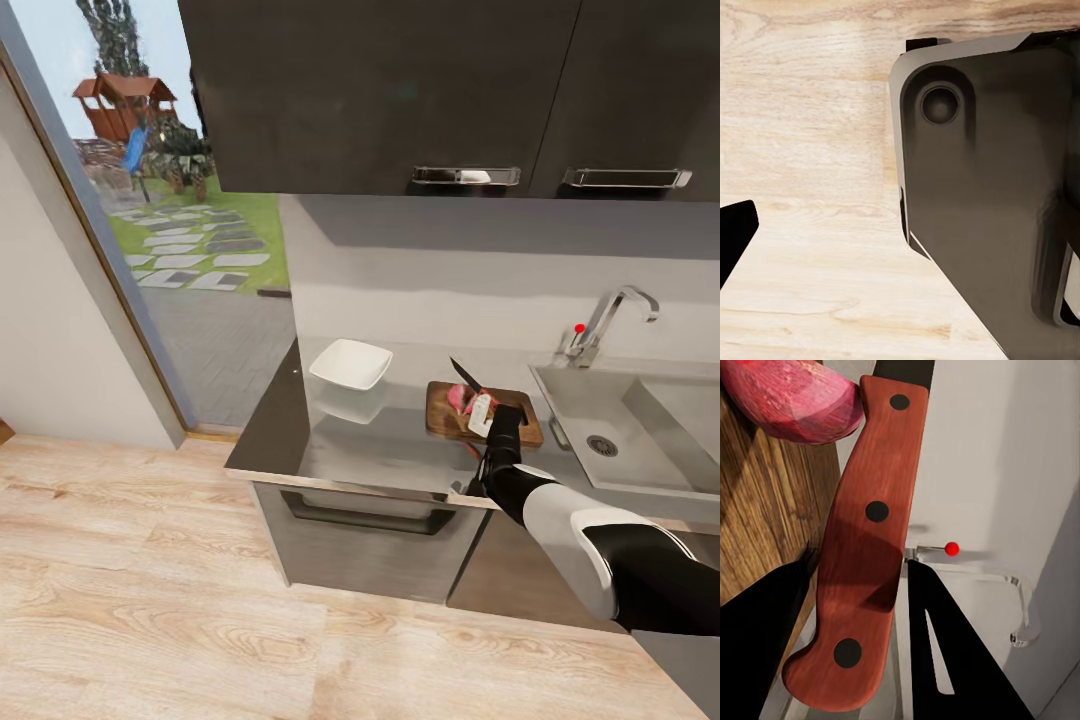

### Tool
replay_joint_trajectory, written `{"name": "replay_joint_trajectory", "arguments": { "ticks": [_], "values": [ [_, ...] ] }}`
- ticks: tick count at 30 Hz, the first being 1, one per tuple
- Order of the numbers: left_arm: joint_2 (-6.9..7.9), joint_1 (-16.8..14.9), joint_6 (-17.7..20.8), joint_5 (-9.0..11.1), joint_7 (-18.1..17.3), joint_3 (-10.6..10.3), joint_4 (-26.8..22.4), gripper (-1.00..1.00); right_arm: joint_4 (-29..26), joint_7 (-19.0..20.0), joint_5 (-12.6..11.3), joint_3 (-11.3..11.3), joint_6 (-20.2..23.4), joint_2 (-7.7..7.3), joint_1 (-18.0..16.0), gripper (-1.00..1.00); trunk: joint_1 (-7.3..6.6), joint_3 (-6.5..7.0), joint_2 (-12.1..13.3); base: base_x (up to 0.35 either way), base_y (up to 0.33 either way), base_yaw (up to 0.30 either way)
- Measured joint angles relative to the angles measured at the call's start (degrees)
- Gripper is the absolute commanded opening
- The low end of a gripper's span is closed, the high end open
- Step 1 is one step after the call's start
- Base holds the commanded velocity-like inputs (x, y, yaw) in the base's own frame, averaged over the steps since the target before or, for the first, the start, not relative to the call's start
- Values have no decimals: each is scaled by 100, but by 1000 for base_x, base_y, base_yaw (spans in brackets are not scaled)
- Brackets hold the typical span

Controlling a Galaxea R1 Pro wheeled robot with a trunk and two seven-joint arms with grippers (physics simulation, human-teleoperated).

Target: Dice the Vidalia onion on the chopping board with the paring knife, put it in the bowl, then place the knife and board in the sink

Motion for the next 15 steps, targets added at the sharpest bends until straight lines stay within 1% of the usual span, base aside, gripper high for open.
{"name": "replay_joint_trajectory", "arguments": {
  "ticks": [15],
  "values": [
    [0,0,0,0,2,0,0,100,0,0,3,-1,0,0,-1,-100,0,0,0,0,0,0]
  ]
}}
